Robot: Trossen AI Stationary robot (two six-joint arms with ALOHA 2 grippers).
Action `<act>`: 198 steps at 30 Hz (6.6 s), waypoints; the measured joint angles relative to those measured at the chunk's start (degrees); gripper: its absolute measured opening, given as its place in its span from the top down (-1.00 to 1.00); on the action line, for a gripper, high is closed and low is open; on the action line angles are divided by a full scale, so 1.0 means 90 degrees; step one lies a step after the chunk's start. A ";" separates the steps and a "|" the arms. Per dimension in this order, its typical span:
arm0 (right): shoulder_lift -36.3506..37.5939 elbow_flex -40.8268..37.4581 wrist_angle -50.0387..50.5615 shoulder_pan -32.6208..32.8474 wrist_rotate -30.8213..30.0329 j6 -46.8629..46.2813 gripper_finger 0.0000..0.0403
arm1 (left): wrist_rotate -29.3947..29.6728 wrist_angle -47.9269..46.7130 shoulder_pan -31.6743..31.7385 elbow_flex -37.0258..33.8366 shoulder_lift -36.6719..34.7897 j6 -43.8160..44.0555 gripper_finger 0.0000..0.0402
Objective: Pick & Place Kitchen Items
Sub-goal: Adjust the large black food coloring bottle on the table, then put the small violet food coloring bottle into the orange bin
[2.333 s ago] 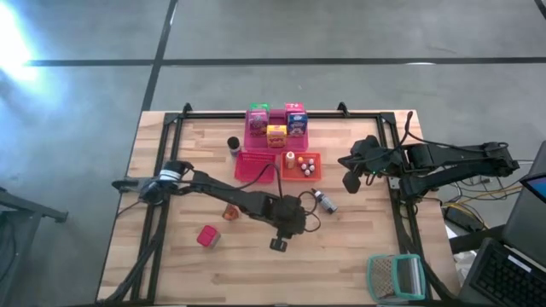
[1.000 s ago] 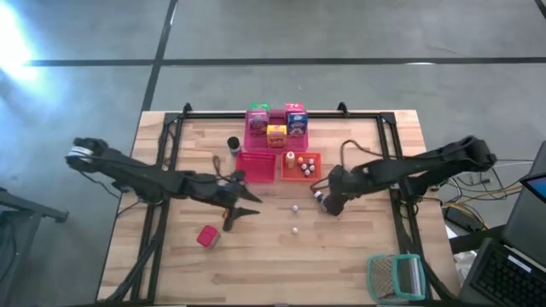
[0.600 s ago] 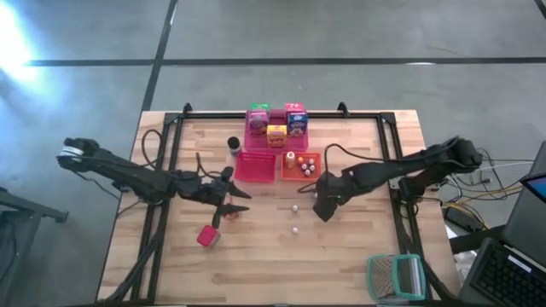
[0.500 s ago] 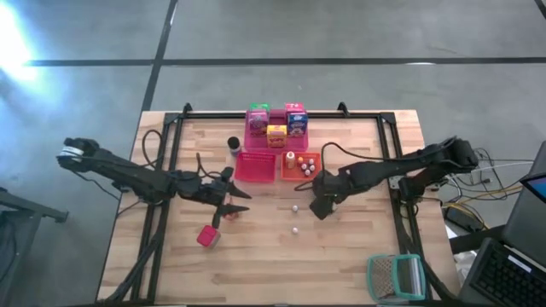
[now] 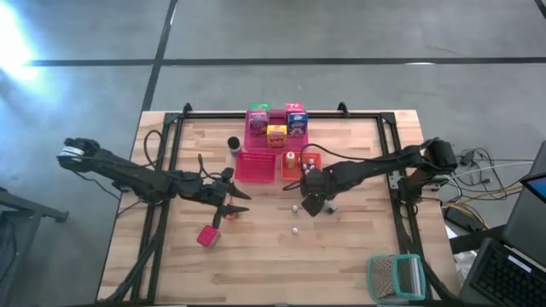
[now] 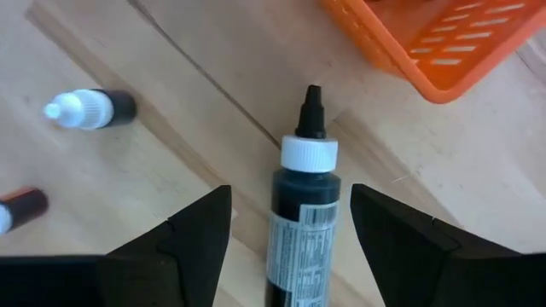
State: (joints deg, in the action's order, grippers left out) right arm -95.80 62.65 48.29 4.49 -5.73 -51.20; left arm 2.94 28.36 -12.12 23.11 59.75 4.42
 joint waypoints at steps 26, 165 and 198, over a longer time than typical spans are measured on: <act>-0.0688 -0.0687 -0.0804 -0.0041 0.0208 0.0095 -0.04 | -0.0024 -0.0090 -0.0002 0.0000 0.0002 0.0001 0.16; -0.0905 0.3294 0.0995 0.0851 0.0287 0.2627 0.42 | 0.2170 -0.1202 0.0005 -0.0002 -0.0477 0.0025 0.17; -0.2059 0.3213 0.0969 0.0460 0.0680 0.3528 0.14 | 0.2689 -0.1933 0.0005 -0.0002 -0.0714 0.0067 0.17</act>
State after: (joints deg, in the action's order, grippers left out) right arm -114.34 91.57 57.01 8.63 0.38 -19.45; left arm 27.14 10.96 -12.08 23.09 53.32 5.02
